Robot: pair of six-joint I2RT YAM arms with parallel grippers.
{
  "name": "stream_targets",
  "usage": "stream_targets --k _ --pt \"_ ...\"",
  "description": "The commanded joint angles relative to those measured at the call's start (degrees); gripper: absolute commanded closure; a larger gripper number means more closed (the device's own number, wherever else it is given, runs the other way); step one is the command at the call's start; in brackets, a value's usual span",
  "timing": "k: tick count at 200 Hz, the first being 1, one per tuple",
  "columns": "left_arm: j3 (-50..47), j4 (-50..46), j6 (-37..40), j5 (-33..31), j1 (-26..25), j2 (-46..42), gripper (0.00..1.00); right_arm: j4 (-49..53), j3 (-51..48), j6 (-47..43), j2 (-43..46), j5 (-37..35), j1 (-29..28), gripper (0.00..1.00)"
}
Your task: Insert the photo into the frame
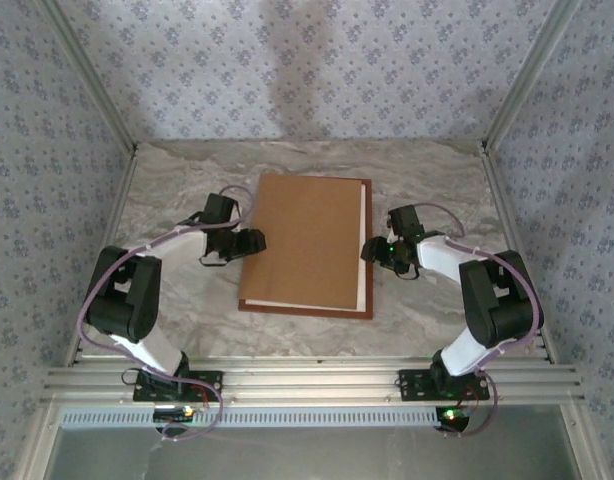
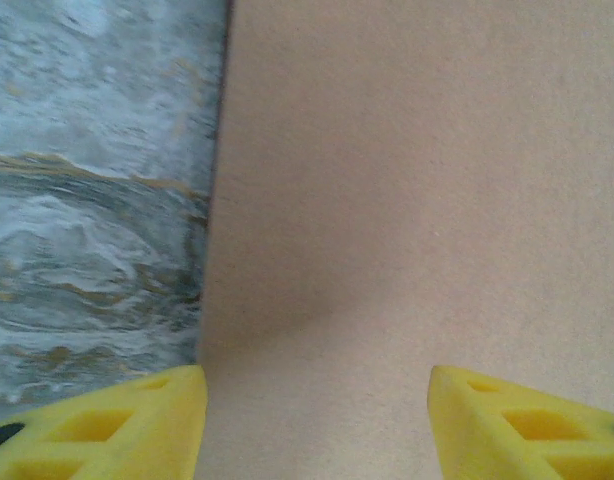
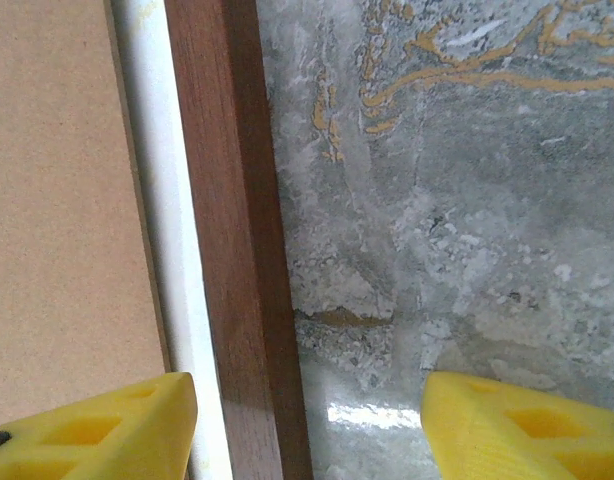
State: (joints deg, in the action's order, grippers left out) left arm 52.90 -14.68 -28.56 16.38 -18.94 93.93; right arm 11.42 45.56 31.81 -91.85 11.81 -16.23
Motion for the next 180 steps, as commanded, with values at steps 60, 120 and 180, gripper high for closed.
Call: stream_targets --k 60,120,180 --pt "1.84 3.50 -4.03 3.43 -4.55 3.83 0.40 -6.00 -0.92 1.50 -5.60 4.18 -1.42 0.36" --pt "4.03 4.33 -6.26 4.45 -8.76 5.91 0.38 -6.50 -0.84 1.66 -5.88 4.89 -1.43 0.36" --pt "5.00 4.21 -7.92 5.78 -9.46 4.58 0.32 -5.80 -0.40 1.40 -5.21 4.92 -0.85 0.35"
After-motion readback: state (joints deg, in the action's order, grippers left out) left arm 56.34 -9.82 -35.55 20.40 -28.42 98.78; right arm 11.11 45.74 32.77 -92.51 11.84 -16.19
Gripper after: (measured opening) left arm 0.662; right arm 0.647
